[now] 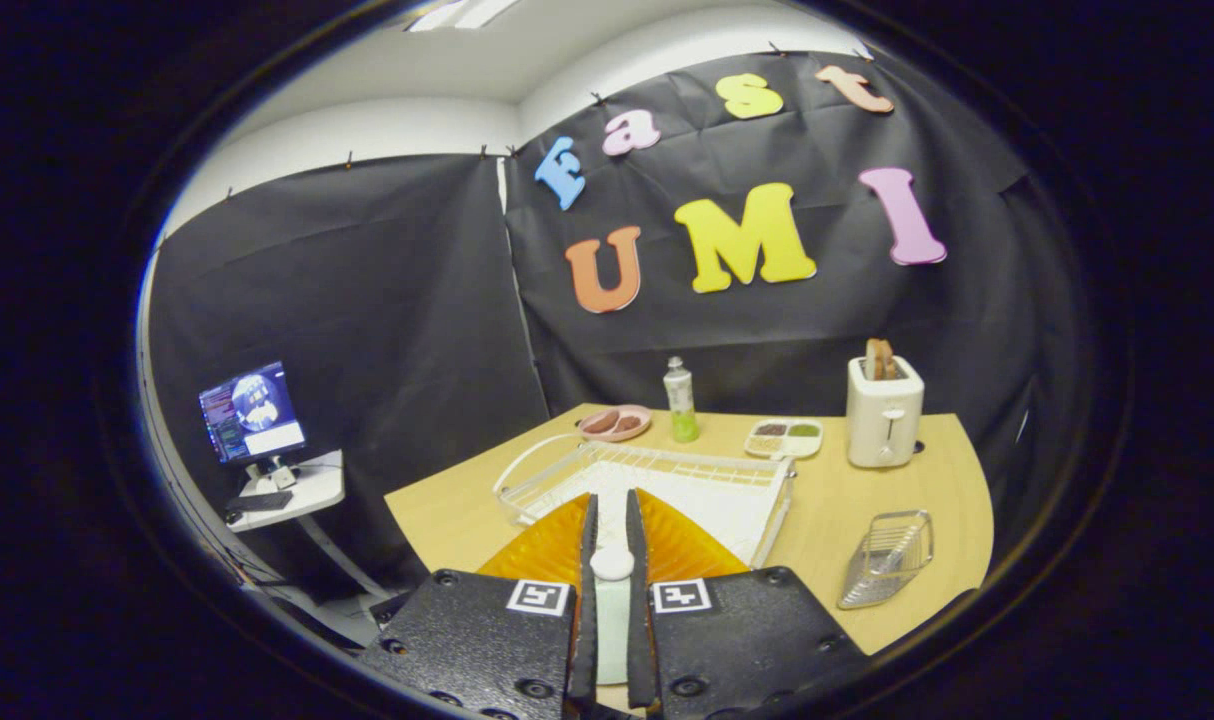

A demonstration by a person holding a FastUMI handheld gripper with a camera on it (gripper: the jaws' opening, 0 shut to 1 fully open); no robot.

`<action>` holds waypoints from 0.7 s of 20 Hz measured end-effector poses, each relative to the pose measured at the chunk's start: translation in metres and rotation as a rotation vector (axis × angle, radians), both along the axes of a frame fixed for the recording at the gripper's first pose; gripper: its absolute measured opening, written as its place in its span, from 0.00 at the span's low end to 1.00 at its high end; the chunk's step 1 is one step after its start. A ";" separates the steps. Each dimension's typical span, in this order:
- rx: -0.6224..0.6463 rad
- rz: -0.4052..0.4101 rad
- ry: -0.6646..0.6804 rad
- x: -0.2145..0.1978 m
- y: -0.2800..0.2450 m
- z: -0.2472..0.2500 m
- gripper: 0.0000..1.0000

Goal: Take the plate from the dish rack, then take the spoon from the basket and place it into the plate.

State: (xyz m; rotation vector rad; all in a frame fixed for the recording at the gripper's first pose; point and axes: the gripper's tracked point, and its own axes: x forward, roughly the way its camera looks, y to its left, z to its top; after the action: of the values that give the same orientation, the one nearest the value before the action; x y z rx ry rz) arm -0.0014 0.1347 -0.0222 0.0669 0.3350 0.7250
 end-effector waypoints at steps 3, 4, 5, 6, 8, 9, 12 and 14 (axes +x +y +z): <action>-0.062 0.056 0.056 -0.001 0.027 -0.021 0.17; -0.083 0.071 0.071 -0.001 0.034 -0.028 0.17; -0.109 0.089 0.087 -0.002 0.042 -0.036 0.17; -0.130 0.100 0.099 -0.002 0.047 -0.042 0.17; -0.159 0.121 0.122 0.000 0.058 -0.054 0.17; -0.165 0.135 0.136 0.000 0.063 -0.059 0.17; -0.182 0.167 0.181 0.001 0.076 -0.073 0.17; -0.195 0.173 0.187 0.003 0.080 -0.077 0.17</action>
State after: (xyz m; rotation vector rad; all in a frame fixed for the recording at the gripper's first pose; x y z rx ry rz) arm 0.0013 0.2151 -0.0994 -0.0804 0.5937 0.8560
